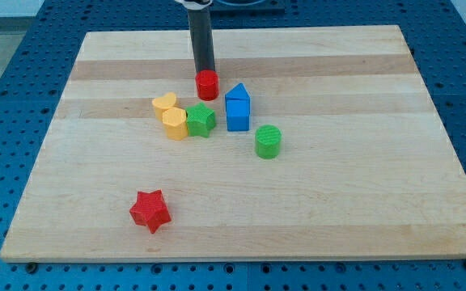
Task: Point your arm at the yellow heart
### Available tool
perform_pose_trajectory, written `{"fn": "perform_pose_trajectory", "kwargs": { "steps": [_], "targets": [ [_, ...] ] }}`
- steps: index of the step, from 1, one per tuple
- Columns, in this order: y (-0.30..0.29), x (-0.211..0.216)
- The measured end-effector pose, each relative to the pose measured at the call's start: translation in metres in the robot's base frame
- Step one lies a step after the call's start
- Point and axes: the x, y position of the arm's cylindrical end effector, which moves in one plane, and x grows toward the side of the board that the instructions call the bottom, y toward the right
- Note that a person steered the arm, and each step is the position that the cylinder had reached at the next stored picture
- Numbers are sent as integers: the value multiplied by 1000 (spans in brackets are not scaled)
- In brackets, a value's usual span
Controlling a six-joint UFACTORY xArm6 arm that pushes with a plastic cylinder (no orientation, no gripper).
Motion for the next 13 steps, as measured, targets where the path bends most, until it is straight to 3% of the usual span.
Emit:
{"fn": "perform_pose_trajectory", "kwargs": {
  "steps": [1,3,4,6,8,13],
  "targets": [
    [-4,0],
    [-123,2],
    [-150,29],
    [-142,89],
    [-115,121],
    [-86,122]
  ]
}}
